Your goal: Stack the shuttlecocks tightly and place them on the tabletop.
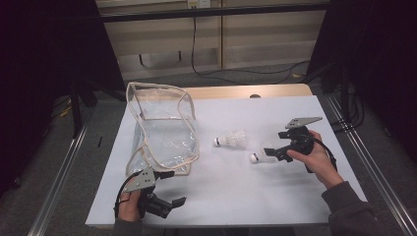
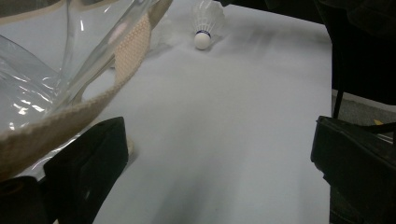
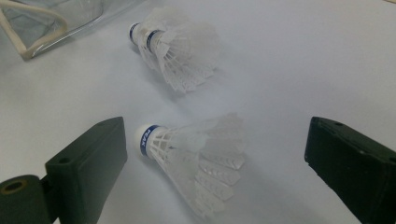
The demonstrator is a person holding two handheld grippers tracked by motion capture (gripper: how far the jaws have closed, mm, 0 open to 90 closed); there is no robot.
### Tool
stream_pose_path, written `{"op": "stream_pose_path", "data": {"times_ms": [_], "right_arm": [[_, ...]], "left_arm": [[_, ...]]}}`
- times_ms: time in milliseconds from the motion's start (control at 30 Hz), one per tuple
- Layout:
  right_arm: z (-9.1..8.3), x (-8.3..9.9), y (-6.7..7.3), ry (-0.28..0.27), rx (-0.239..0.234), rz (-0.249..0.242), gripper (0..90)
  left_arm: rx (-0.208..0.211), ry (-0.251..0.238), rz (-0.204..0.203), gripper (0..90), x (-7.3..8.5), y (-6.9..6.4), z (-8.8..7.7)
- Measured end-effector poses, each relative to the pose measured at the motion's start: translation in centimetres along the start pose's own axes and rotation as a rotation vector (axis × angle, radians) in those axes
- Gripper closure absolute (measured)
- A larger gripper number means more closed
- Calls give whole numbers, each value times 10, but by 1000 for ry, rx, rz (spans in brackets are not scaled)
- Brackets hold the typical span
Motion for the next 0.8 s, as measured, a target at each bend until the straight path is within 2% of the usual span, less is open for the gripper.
{"op": "stream_pose_path", "data": {"times_ms": [300,500,800], "right_arm": [[1,7,1,-7,-4,7,55],[2,10,3,-4,12,3,38],[3,13,6,-8,8,9,67]], "left_arm": [[0,6,0,41,1,0,0],[-1,4,-2,41,1,0,0],[-2,3,-2,41,1,0,0]]}}
Point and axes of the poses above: each handheld gripper's, and its own axes: z roughly forward along the jaws, x roughly out of its underside, y roughly to its left, the point moved 4 cm from there along z, roughly forward along the jaws, and after that the axes turned 4 degrees about -x, right-handed, at the moved point
